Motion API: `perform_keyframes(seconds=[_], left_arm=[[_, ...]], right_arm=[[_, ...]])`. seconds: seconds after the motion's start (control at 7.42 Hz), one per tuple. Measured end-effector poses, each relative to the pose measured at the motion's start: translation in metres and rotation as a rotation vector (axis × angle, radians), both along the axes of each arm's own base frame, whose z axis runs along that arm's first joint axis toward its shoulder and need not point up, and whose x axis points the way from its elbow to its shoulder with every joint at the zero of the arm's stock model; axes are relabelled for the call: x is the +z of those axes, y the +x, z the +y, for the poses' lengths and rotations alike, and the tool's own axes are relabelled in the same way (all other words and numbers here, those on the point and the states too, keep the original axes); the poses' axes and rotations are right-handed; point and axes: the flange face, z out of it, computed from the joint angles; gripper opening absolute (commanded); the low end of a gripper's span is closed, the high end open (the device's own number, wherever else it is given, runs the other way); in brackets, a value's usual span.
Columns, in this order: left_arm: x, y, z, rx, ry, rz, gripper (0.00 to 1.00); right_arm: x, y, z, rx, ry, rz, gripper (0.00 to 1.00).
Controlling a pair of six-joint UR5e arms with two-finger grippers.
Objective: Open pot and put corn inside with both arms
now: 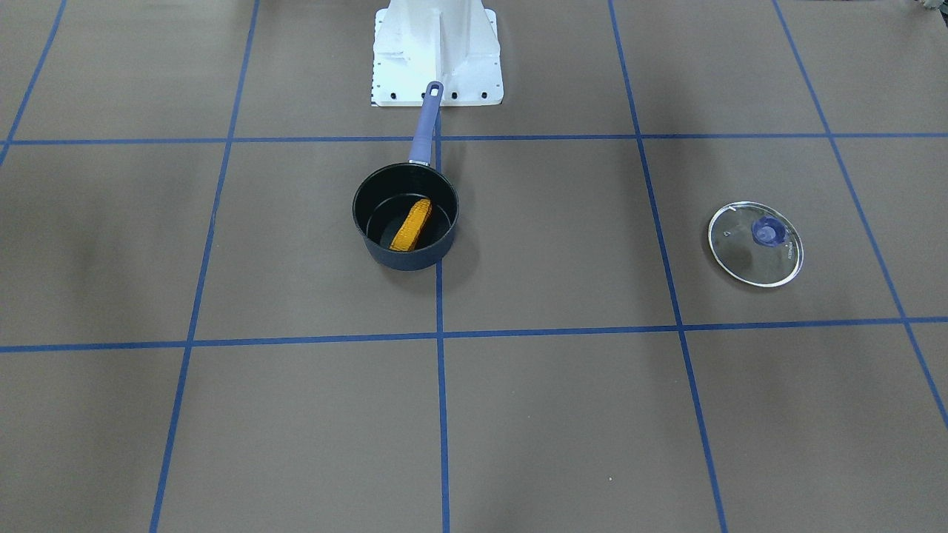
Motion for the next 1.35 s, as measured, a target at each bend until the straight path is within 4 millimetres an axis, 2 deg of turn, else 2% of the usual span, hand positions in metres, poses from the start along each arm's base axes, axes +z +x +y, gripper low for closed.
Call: perform_keyframes(seconds=[0.13,0.27,0.4,0.54,0.81,1.35], left_arm=[[0.0,0.0,0.001,0.001,0.003,-0.004,0.99],[0.001,-0.001,0.003,0.001,0.003,-0.006,0.99],[0.0,0.0,0.005,0.003,0.005,-0.004,0.99],[-0.002,0.0,0.006,0.004,0.007,-0.002,0.99],[-0.001,0.001,0.007,0.005,0.005,-0.003,0.99],[0.001,0.001,0.009,0.005,0.004,-0.003,0.99]], right_arm=[[0.044,0.045,0.021,-0.021,-0.03,0.013,1.0],[0.087,0.075,0.051,-0.022,-0.075,0.013,1.0],[0.124,0.092,0.084,-0.011,-0.128,0.011,1.0],[0.149,0.101,0.111,-0.002,-0.17,0.01,1.0],[0.177,0.107,0.138,0.008,-0.223,0.01,1.0],[0.193,0.109,0.153,0.015,-0.241,0.018,1.0]])
